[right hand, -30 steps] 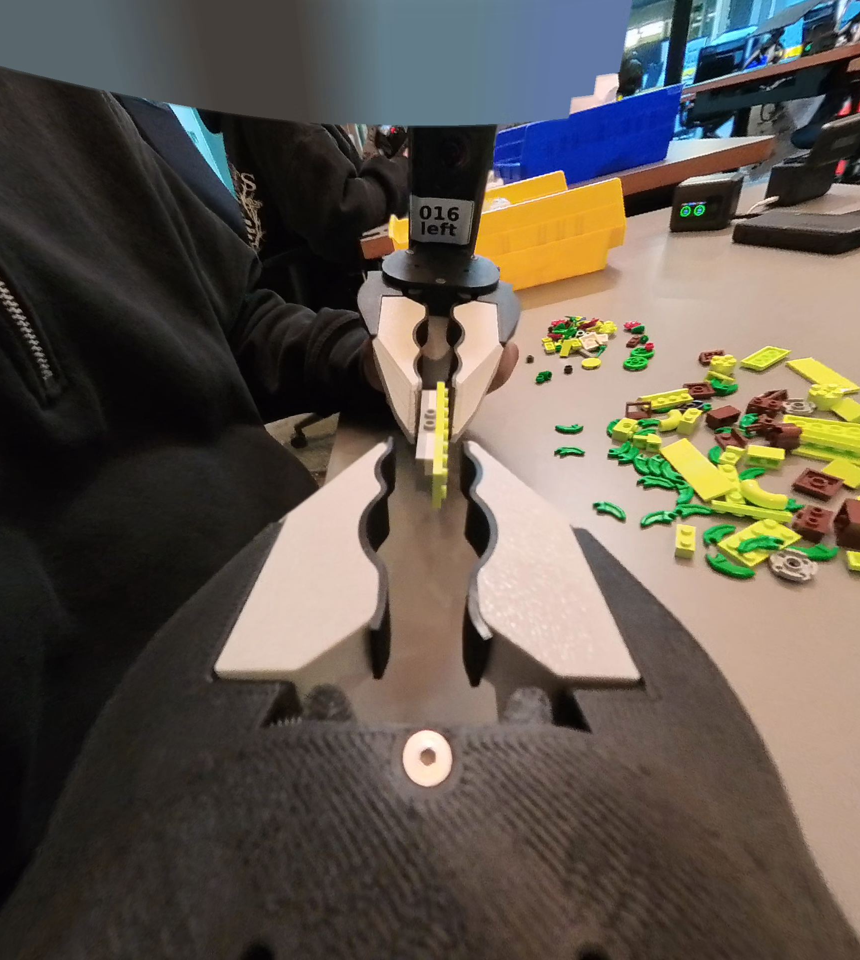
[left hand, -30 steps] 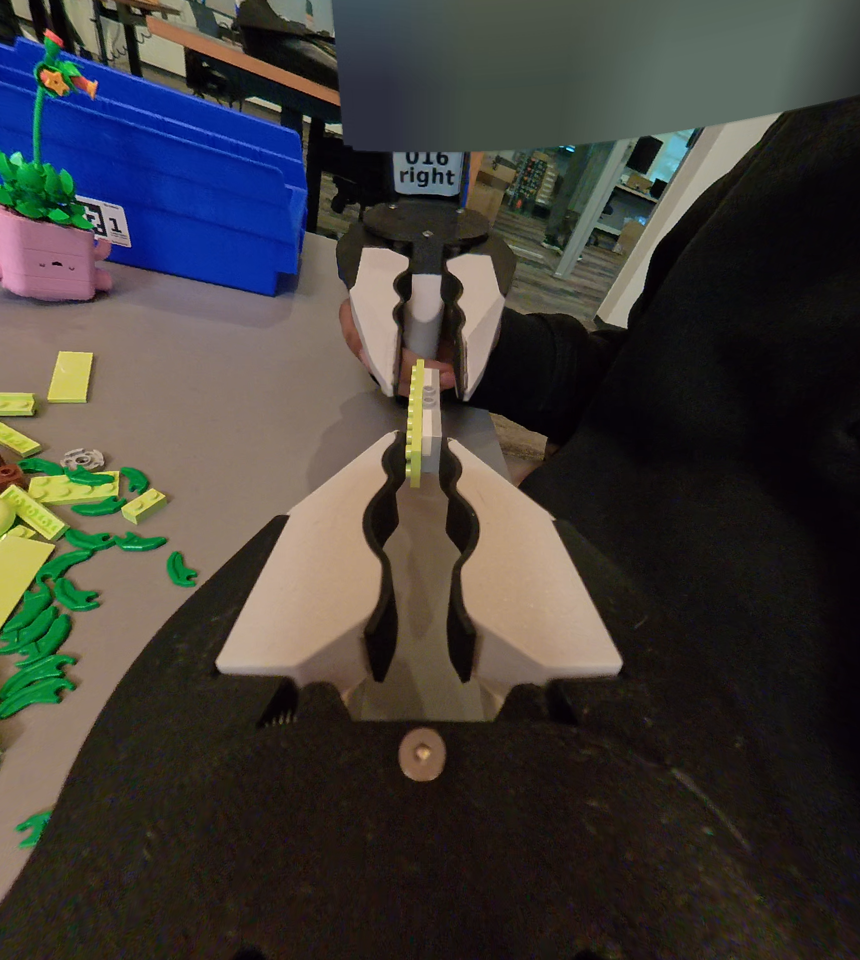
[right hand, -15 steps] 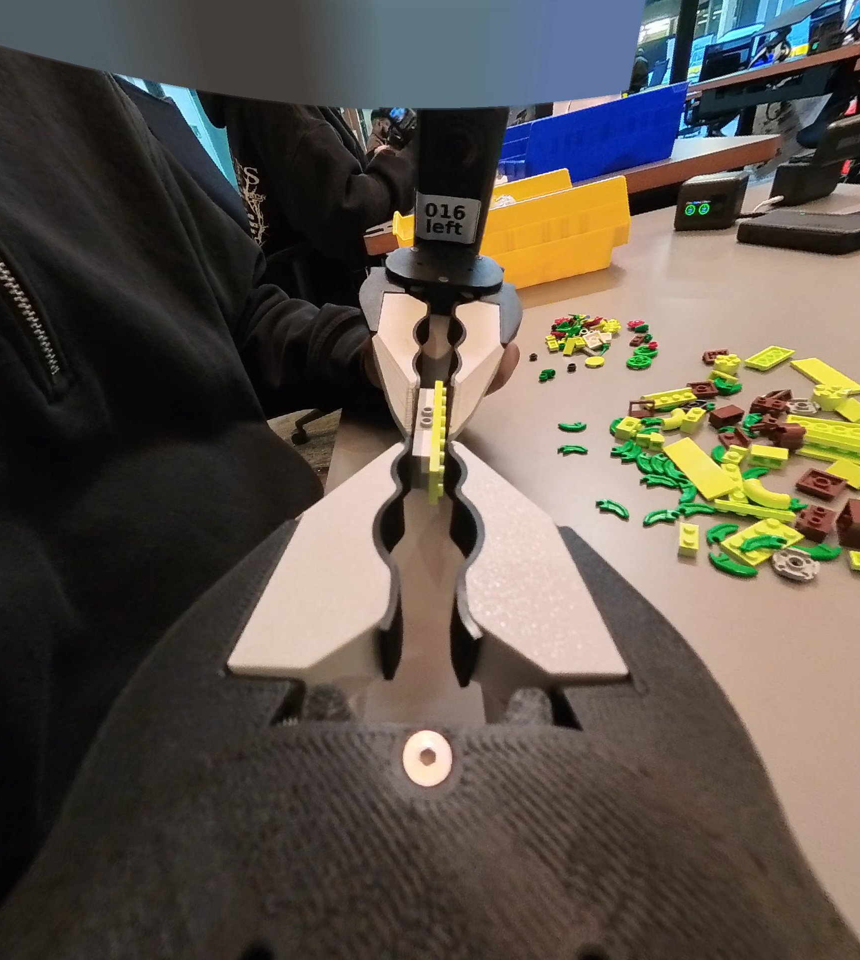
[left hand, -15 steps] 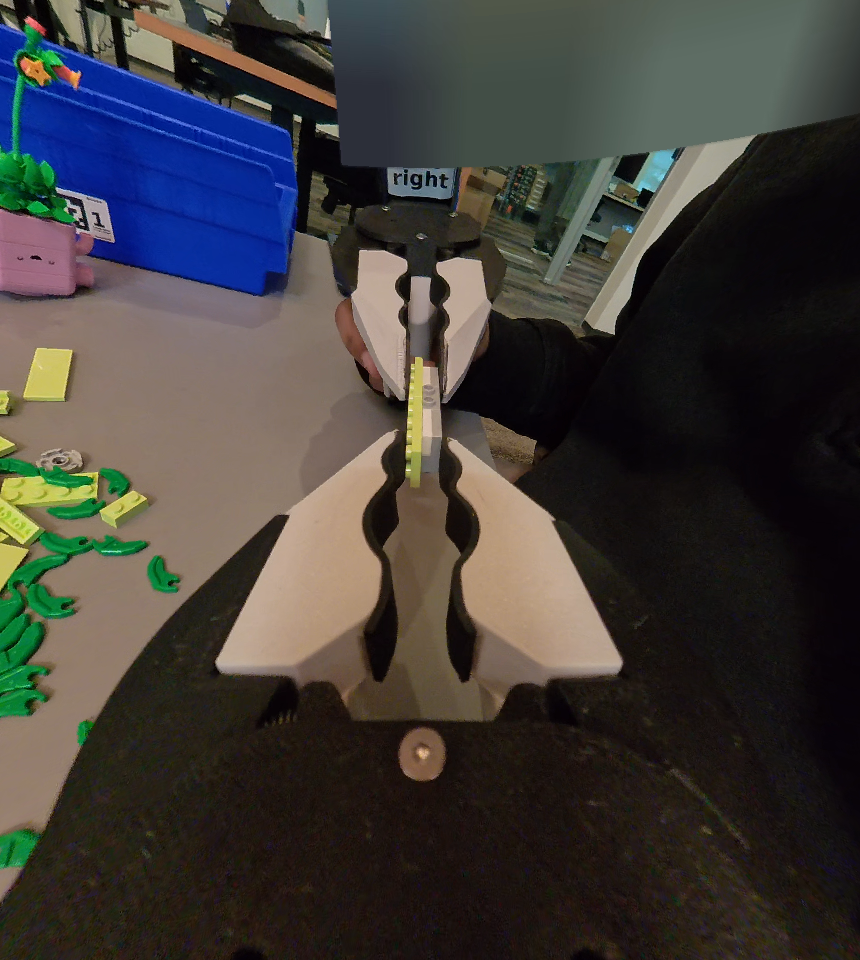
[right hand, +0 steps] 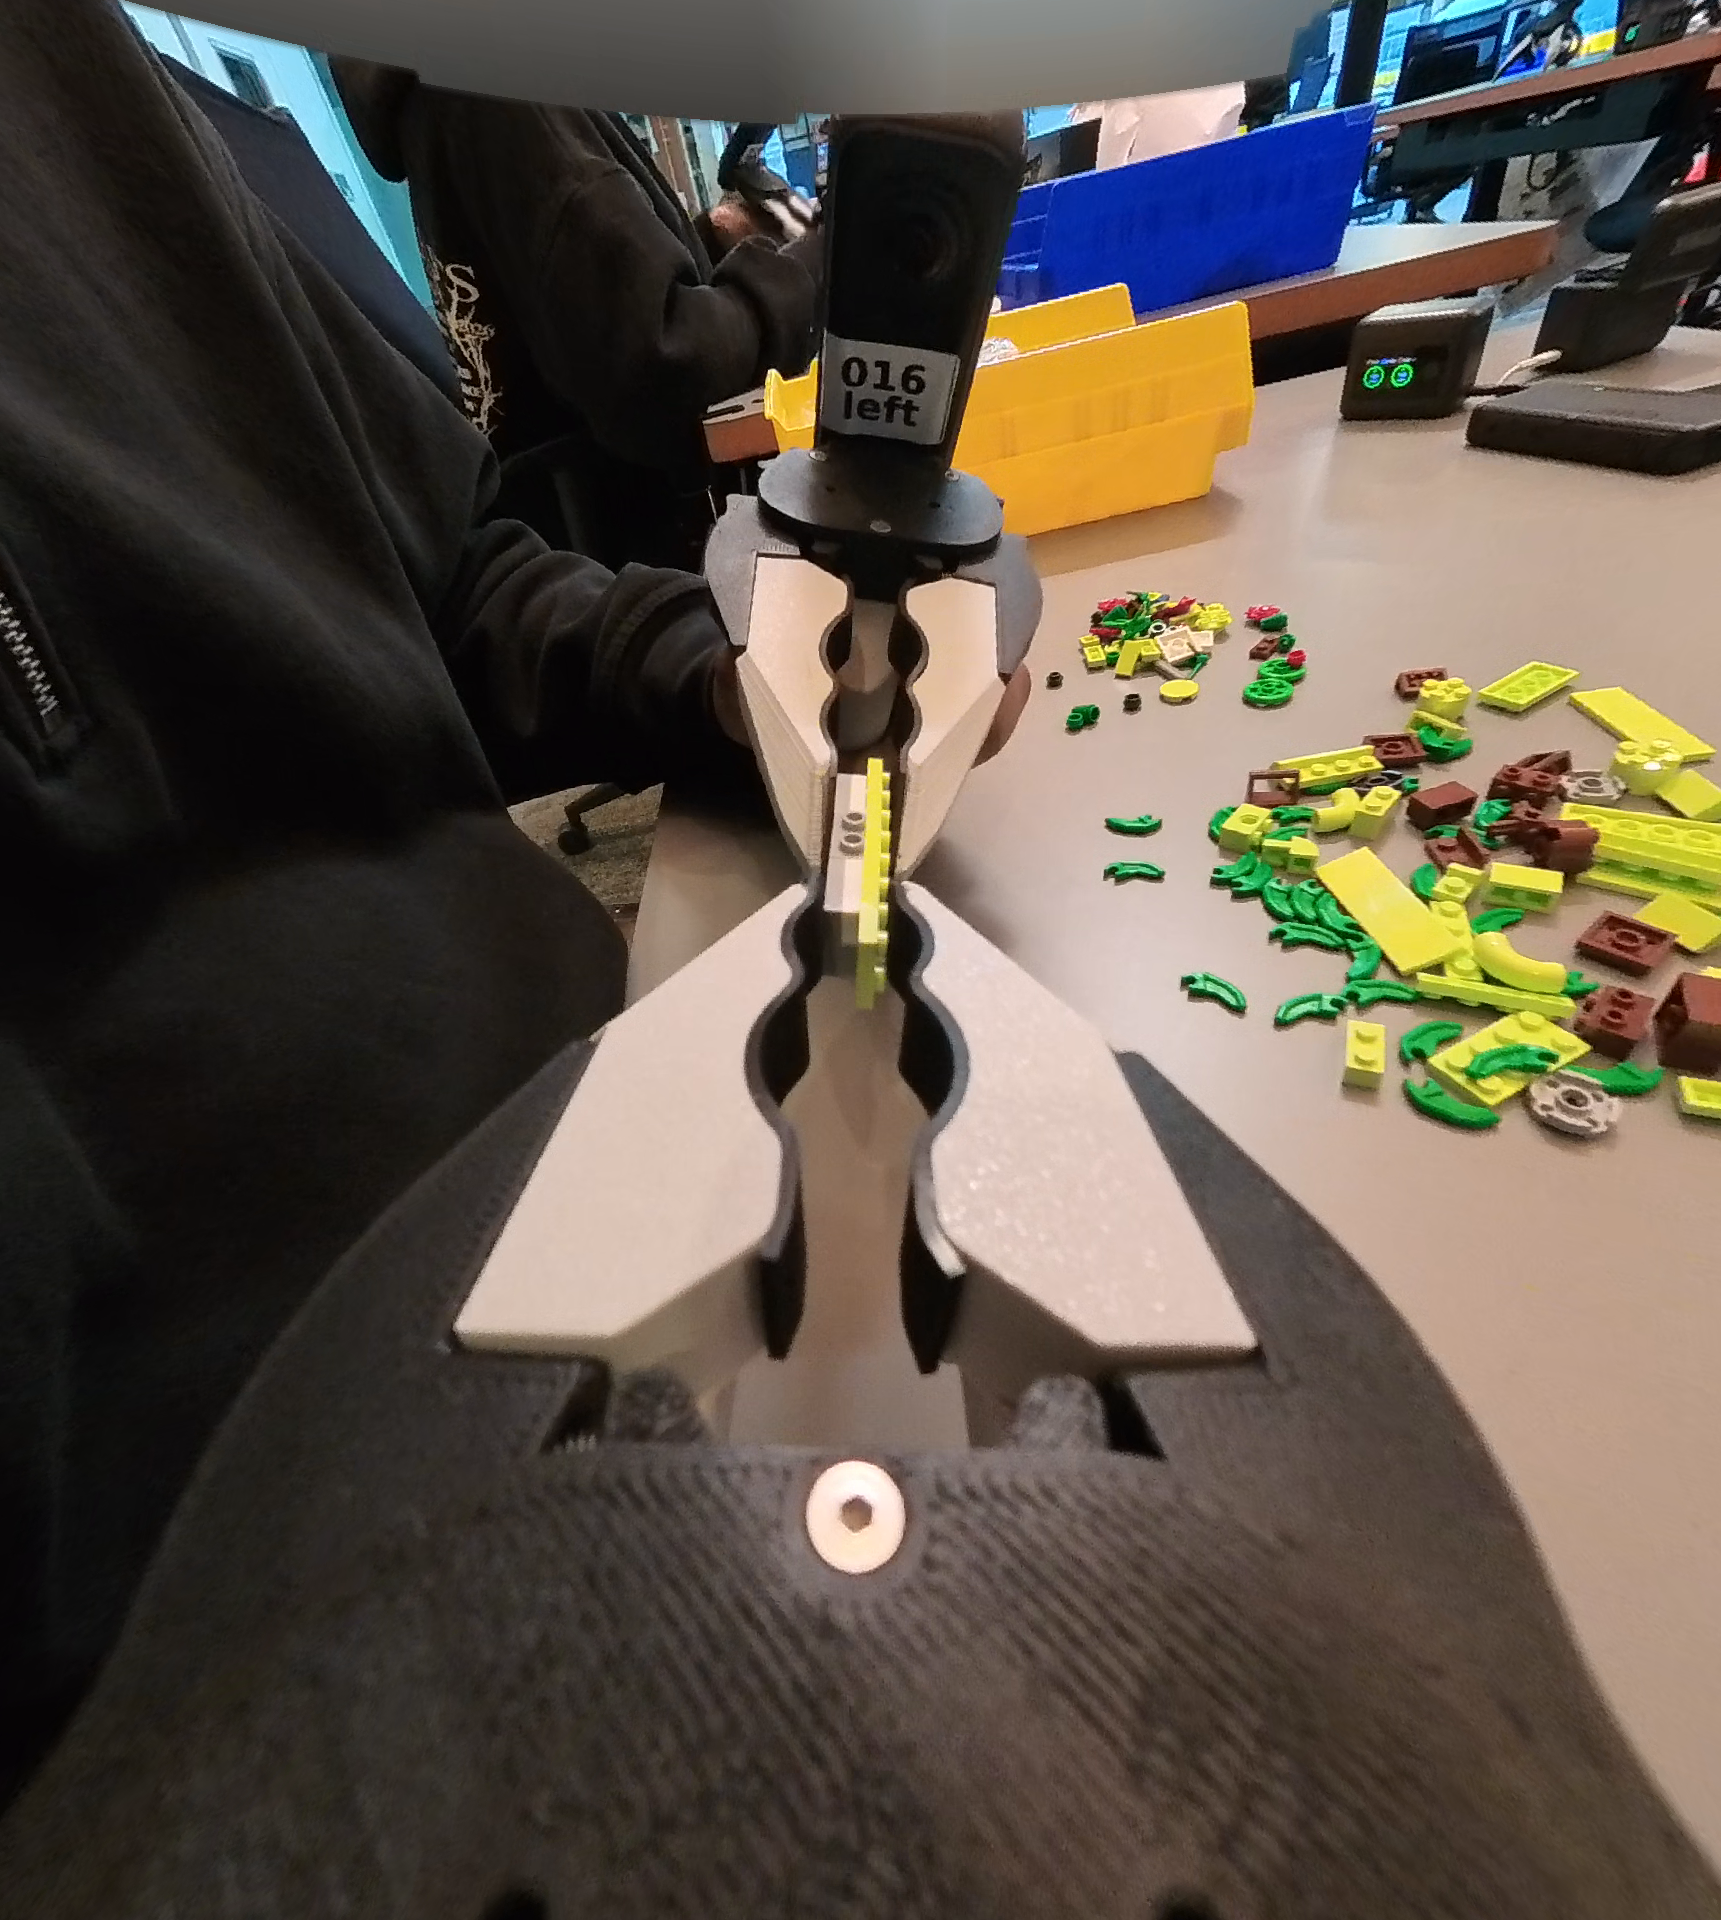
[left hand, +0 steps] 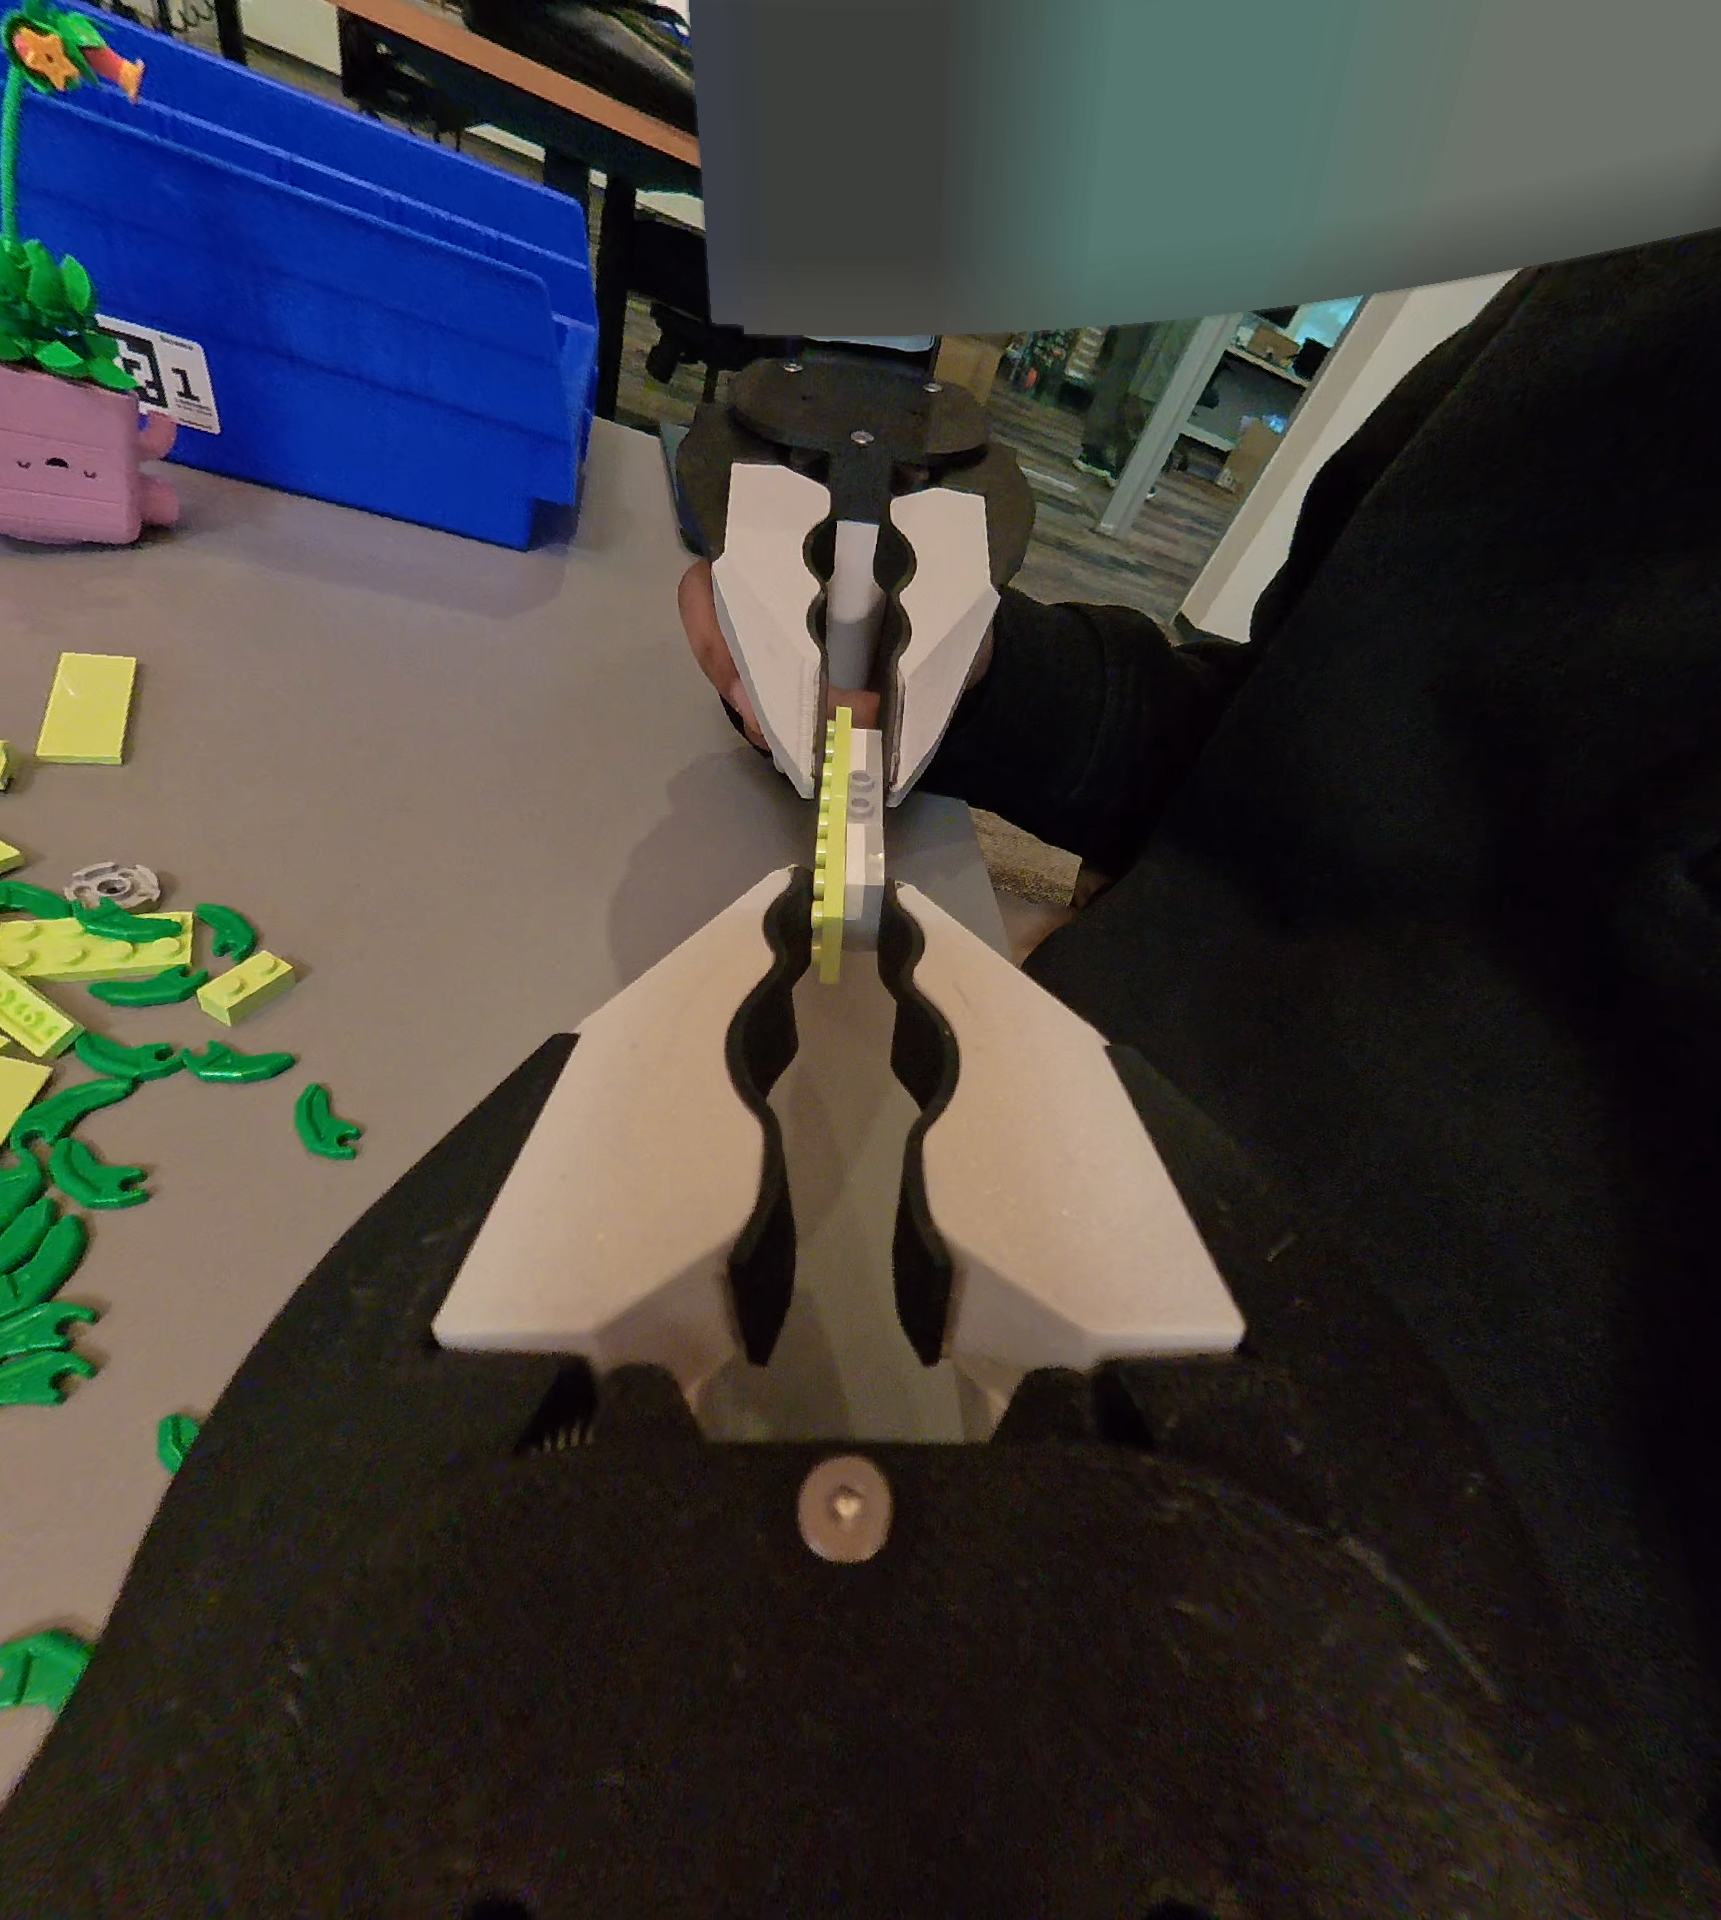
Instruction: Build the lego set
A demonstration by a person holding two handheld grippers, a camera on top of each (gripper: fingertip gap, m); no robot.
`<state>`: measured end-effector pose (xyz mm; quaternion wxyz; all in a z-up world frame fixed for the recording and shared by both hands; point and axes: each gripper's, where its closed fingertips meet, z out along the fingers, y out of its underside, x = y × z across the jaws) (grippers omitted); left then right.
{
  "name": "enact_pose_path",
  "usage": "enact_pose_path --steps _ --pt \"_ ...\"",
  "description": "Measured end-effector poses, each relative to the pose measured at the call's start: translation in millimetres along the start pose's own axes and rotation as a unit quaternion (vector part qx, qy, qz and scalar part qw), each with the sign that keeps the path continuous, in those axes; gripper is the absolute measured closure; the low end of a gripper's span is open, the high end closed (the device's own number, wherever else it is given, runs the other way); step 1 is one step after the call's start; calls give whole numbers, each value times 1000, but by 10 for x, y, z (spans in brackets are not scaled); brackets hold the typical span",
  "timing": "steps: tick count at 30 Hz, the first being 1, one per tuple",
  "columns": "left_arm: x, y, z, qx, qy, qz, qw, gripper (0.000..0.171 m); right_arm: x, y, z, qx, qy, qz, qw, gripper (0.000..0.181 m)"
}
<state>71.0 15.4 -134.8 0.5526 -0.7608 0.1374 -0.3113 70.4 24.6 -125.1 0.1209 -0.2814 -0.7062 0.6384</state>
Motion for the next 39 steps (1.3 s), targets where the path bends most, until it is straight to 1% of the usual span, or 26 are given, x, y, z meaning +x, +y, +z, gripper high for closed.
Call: enact_pose_path --steps 3,4,5,6,7,9,12,16,21,24,26,29,31,33,35,39 --pt "-72 19 -1 -12 -19 3 1000 161 67 -1 4 0 9 23 1000 173" --pt "-120 51 -2 -29 -34 7 999 155 110 1 8 0 16 43 999 172" --pt "-154 92 -5 -46 -44 14 998 139 151 5 7 2 19 70 997 172" --pt "-190 125 -15 -58 -55 20 997 130 192 19 2 2 21 101 995 172" --pt "-230 137 -26 -61 -67 22 996 127 247 49 -4 -1 27 134 991 172" --pt "-283 111 -45 -52 -82 17 995 124 379 188 -10 -28 53 196 979 172" --pt "-418 111 -62 -54 -122 7 991 122 540 440 -14 -80 105 262 956 172" --pt "-459 174 -27 -79 -138 10 987 122 569 649 0 -126 121 309 935 162" --pt "-473 252 19 -110 -151 25 982 122 599 639 -22 -124 136 299 936 163" --pt "-478 283 35 -122 -157 33 980 122 637 609 -65 -112 146 295 938 158" --pt "-491 297 38 -127 -162 35 978 122 700 565 -136 -97 166 283 940 156" --pt "-509 312 41 -133 -167 33 976 122 787 409 -276 -59 195 235 950 150" --pt "-513 316 41 -135 -168 33 976 122 811 287 -367 -36 214 181 959 148" --pt "-518 321 43 -137 -171 34 975 122 799 217 -409 -29 227 132 965 145" --pt "-527 335 48 -142 -174 35 974 122 770 240 -381 -47 230 105 966 140" --pt "-553 383 66 -159 -179 31 970 122 706 419 -232 -120 224 70 965 134"
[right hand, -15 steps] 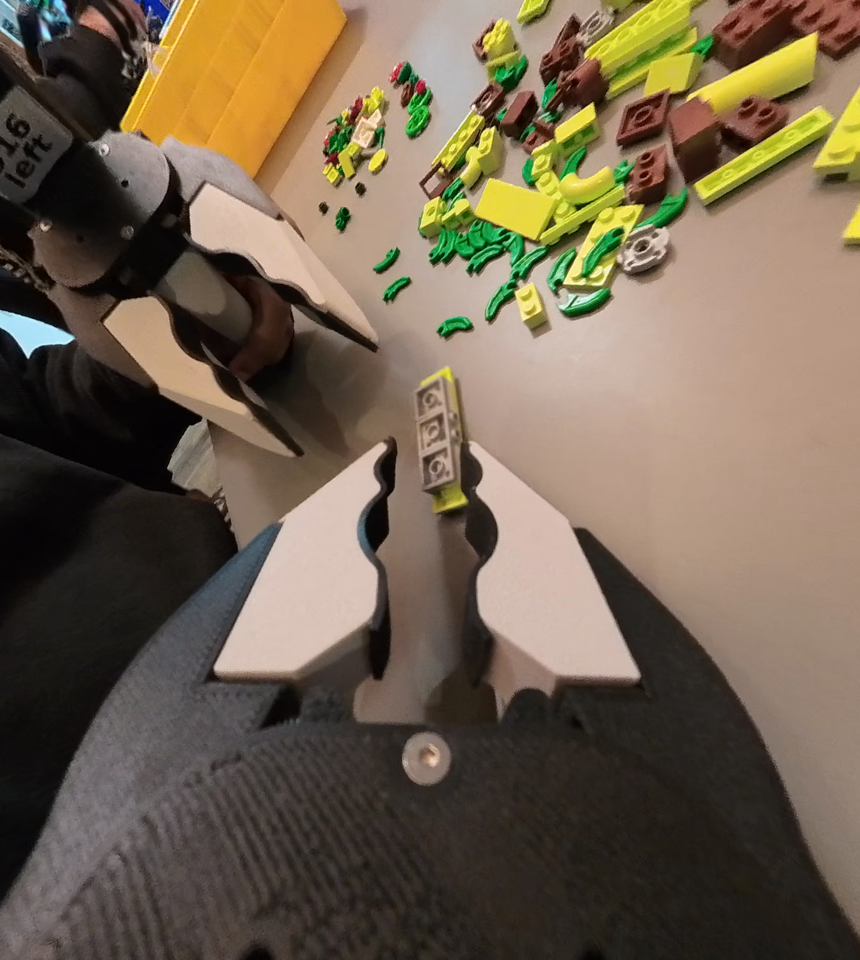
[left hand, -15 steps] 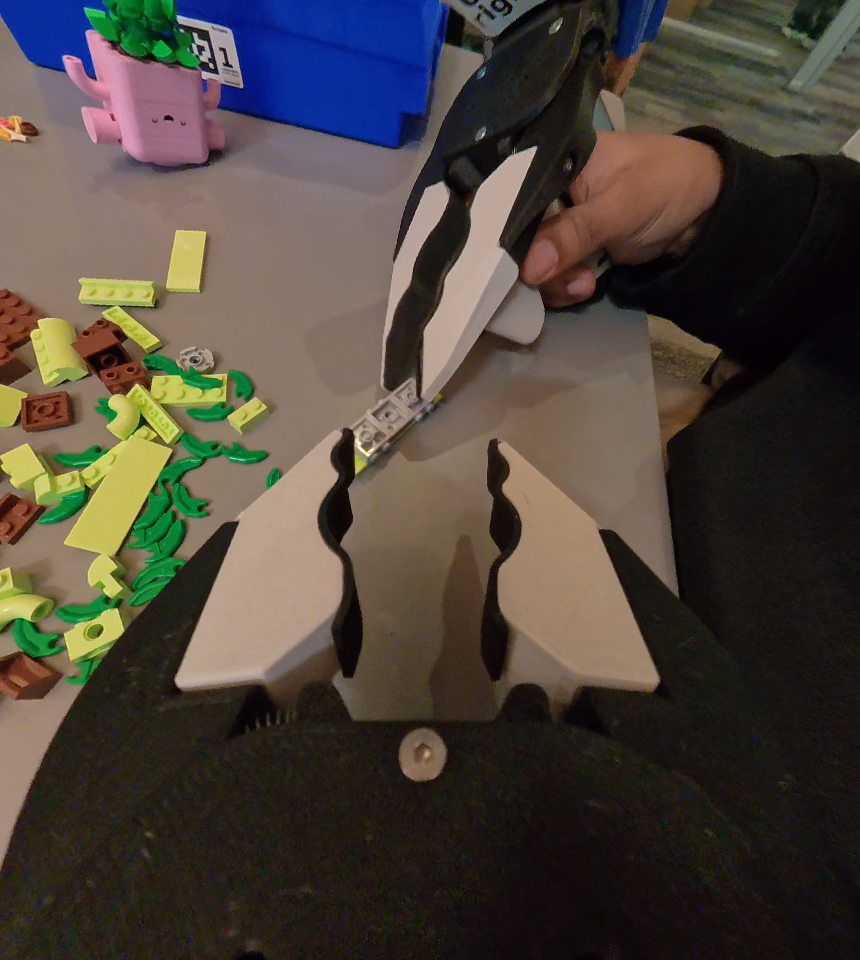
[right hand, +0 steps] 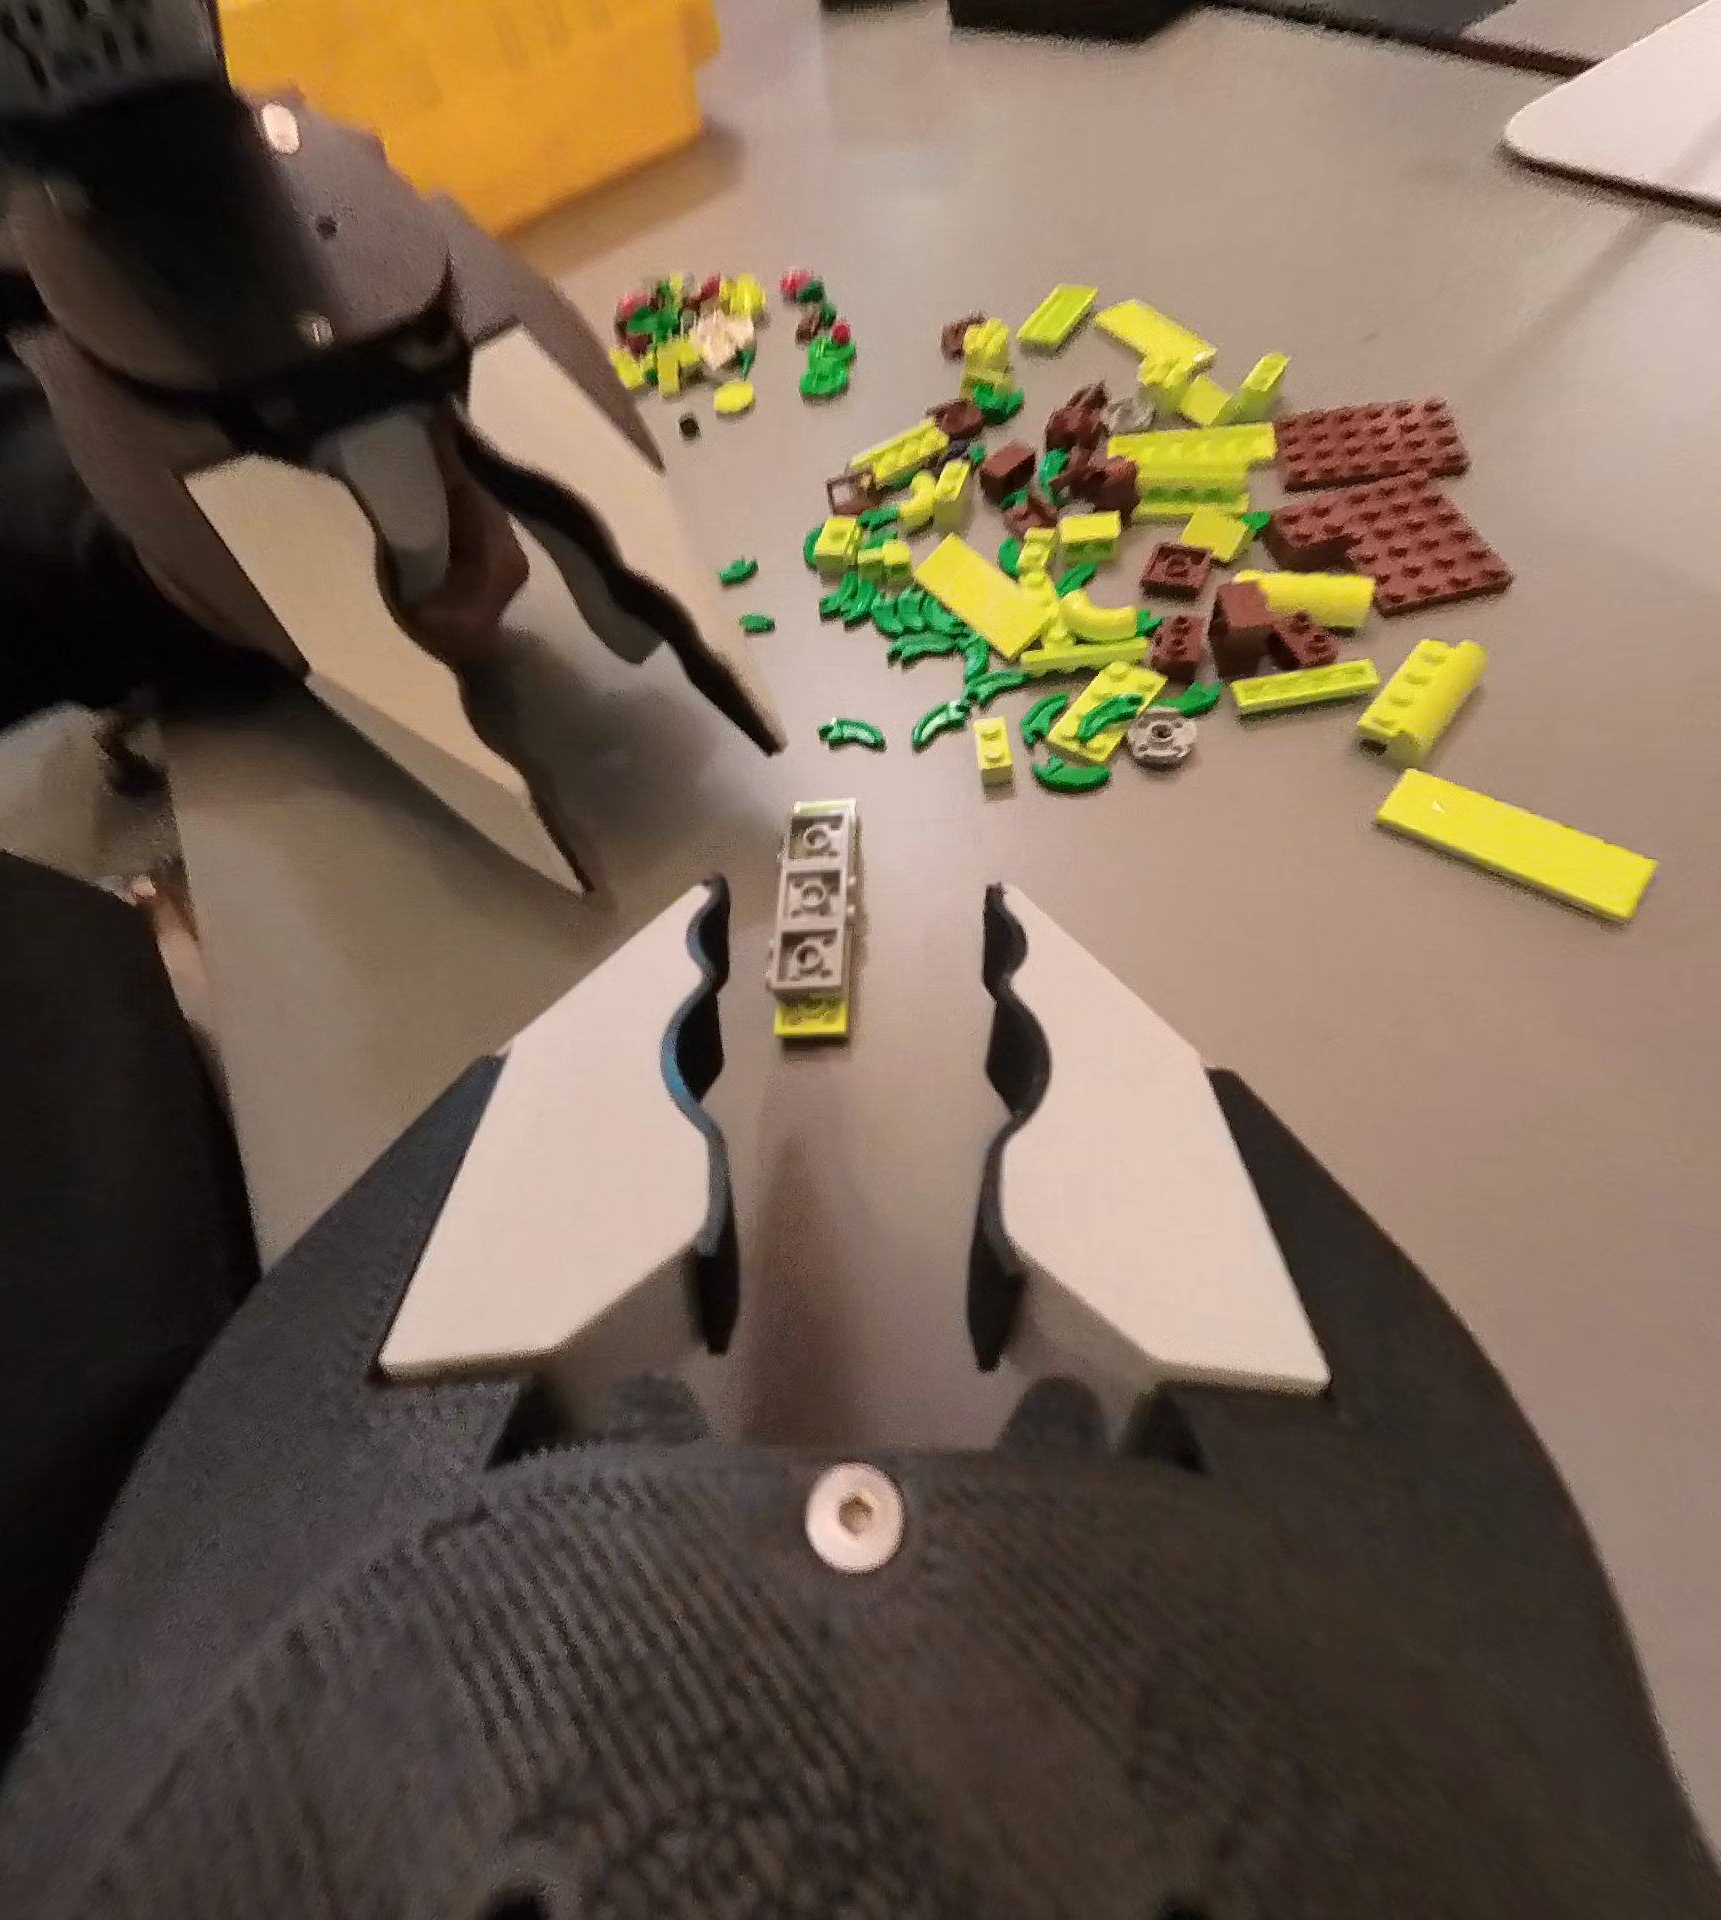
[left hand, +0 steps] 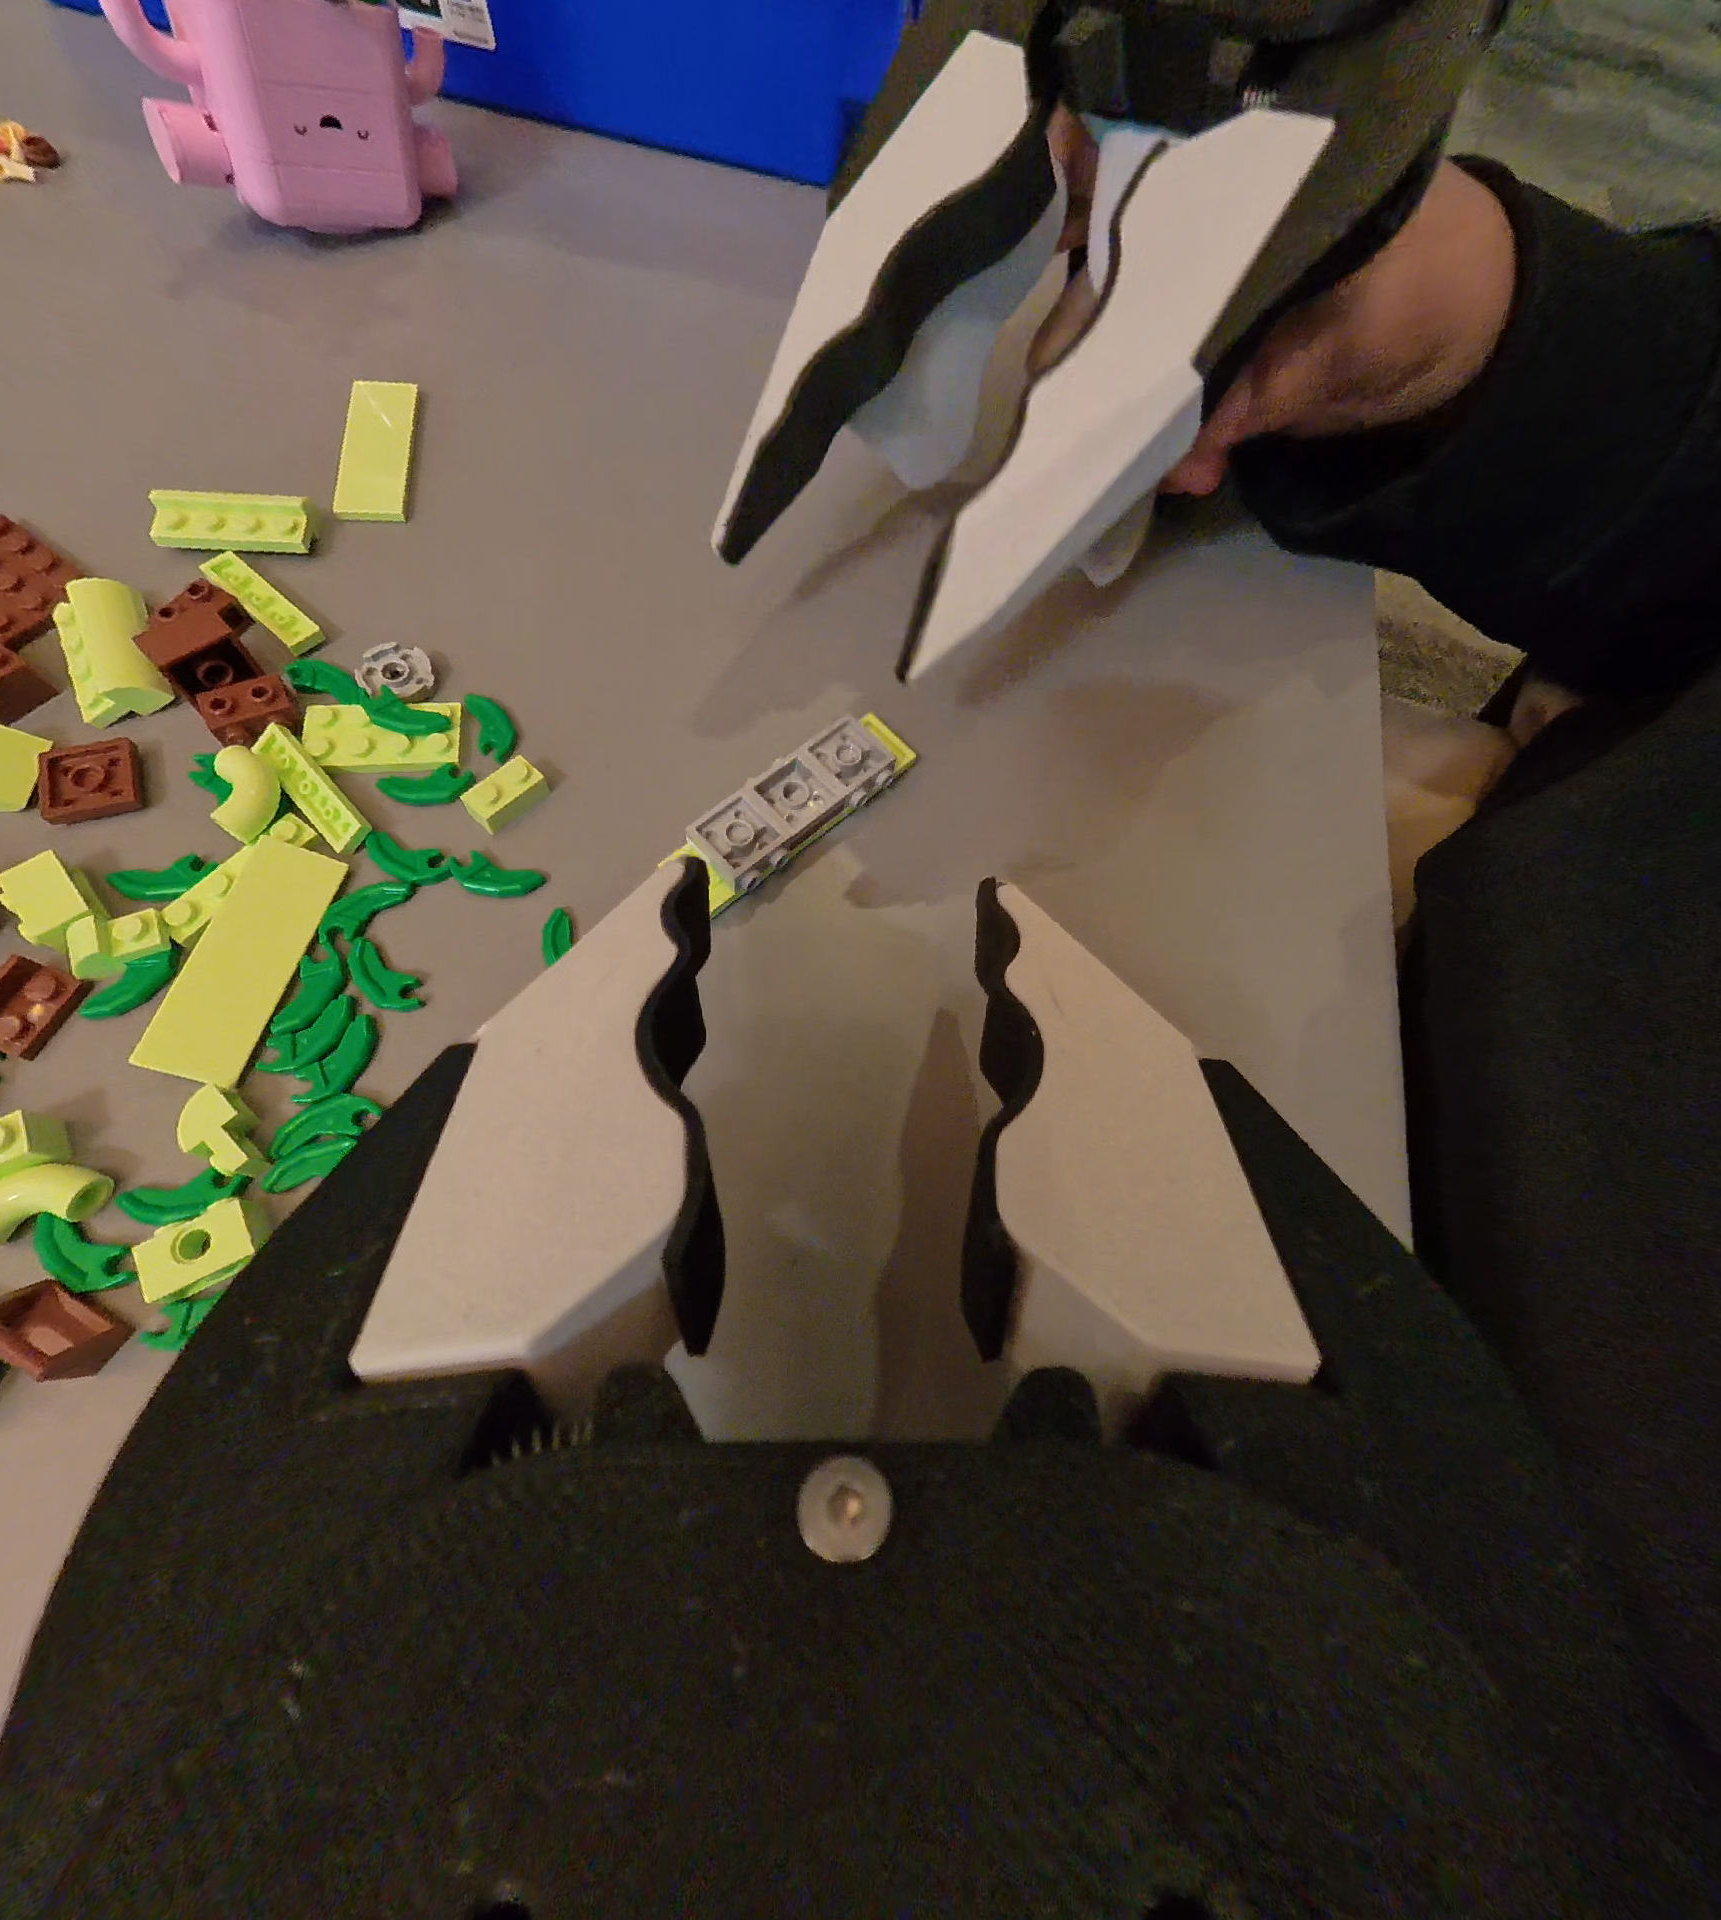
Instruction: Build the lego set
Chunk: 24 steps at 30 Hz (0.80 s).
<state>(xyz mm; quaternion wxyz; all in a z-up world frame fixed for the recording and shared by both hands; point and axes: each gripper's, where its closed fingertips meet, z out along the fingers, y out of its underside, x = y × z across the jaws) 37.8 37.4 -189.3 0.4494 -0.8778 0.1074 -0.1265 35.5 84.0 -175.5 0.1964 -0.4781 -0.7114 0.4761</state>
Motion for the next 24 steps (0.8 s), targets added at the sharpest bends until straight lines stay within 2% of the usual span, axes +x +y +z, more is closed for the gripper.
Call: enact_pose_path --steps 6,18,20,24 --pt "-68 27 26 -11 -1 -32 999 122 -101 223 175 -82 19 -80 993 140" --pt "-144 -9 -7 9 15 -85 996 123 -145 304 253 -114 10 -98 989 159" --pt "-134 -20 -16 13 19 -85 996 122 -193 315 255 -116 -2 -109 987 163" --pt "-97 -72 -64 35 28 -75 996 122 -442 365 223 -119 -74 -147 979 163"
